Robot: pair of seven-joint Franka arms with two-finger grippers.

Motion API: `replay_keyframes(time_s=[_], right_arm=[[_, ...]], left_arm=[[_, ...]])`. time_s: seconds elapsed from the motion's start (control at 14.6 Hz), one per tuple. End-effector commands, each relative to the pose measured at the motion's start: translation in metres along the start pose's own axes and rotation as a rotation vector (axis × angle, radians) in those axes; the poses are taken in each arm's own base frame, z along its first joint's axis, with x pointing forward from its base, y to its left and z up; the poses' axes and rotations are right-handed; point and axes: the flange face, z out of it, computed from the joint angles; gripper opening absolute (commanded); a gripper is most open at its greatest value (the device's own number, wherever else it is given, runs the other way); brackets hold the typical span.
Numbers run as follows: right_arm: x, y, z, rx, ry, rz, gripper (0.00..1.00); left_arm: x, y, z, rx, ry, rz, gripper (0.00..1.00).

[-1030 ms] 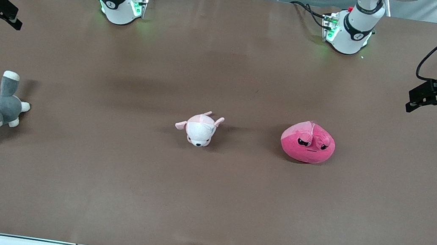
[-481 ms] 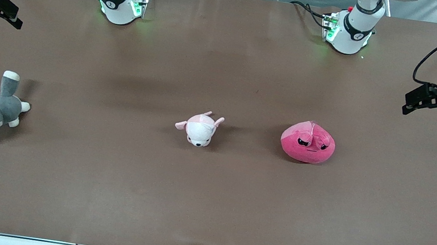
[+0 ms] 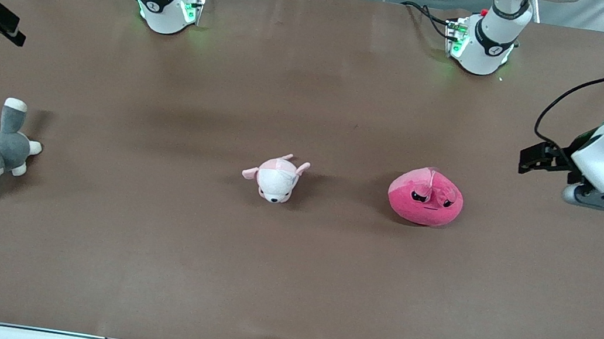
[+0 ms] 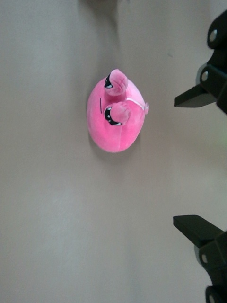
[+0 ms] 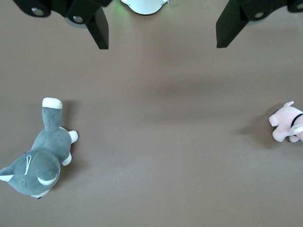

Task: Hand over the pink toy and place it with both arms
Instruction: 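Reach the left gripper down to the round hot-pink plush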

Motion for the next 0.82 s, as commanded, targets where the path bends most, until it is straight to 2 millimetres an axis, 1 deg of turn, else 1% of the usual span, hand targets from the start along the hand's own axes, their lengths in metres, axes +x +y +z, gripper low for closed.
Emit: replay_keyframes(time_s=[0.0, 0.14, 0.21, 0.34, 0.41, 0.55, 0.76], right_arm=[[0.024, 0.008, 0.022, 0.000, -0.025, 0.009, 1.00], [0.033, 0.013, 0.031, -0.001, -0.027, 0.016, 1.00], [0.038, 0.013, 0.035, -0.002, -0.024, 0.015, 1.00], [0.050, 0.015, 0.054, -0.009, -0.058, 0.015, 1.00], [0.053, 0.015, 0.059, -0.012, -0.066, 0.016, 1.00], [0.053, 0.014, 0.059, -0.016, -0.062, 0.013, 1.00], [0.054, 0.012, 0.059, -0.051, -0.061, 0.009, 1.00]], left_arm=[[0.020, 0.004, 0.034, -0.045, -0.057, -0.012, 0.99], [0.034, 0.002, 0.061, -0.048, -0.086, -0.017, 0.99], [0.039, 0.001, 0.075, -0.047, -0.106, -0.027, 0.99], [0.047, 0.005, 0.102, -0.057, -0.153, -0.080, 0.99], [0.048, 0.018, 0.113, -0.059, -0.172, -0.086, 0.99], [0.049, 0.044, 0.124, -0.044, -0.185, -0.105, 0.99], [0.053, 0.064, 0.152, -0.027, -0.214, -0.101, 0.99]])
